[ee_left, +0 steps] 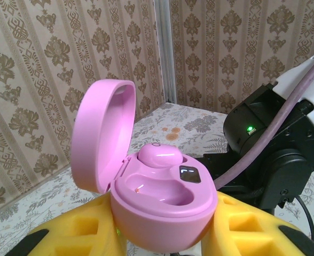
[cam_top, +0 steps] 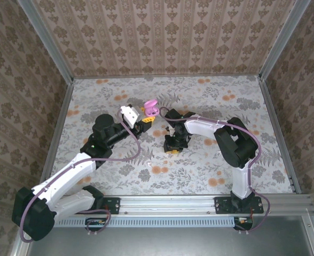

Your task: Insert the wireless bluetooth earbuds into the charging case

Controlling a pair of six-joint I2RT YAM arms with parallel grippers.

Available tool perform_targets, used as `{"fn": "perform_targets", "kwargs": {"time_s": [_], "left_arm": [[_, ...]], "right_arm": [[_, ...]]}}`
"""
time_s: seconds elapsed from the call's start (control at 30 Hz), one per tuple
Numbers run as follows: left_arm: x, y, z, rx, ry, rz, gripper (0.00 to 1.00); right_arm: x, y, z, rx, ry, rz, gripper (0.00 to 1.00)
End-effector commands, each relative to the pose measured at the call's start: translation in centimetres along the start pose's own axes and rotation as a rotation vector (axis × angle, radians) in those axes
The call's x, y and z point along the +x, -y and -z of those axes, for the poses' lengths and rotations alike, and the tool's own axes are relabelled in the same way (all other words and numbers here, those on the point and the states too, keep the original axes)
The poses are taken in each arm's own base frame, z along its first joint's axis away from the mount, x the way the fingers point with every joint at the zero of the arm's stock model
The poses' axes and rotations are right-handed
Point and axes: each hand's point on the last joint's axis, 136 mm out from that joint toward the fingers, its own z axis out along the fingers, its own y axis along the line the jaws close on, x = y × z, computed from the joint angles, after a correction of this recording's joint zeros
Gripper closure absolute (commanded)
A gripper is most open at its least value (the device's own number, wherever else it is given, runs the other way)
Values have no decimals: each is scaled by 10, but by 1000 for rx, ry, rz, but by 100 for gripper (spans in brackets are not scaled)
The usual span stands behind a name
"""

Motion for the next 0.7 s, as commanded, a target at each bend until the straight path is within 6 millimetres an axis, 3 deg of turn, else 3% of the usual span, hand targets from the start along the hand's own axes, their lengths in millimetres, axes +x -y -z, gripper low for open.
{"fn": "perform_targets", "kwargs": {"time_s": [0.0,0.67], "left_arm": [[-23,-1,1,-6,53,-26,66],[-23,-2,-1,-5,51,-27,66]], "right_arm": [[-10,-6,-12,-1,21,28,71],[-21,-11,-15,-6,38,28,72]]}}
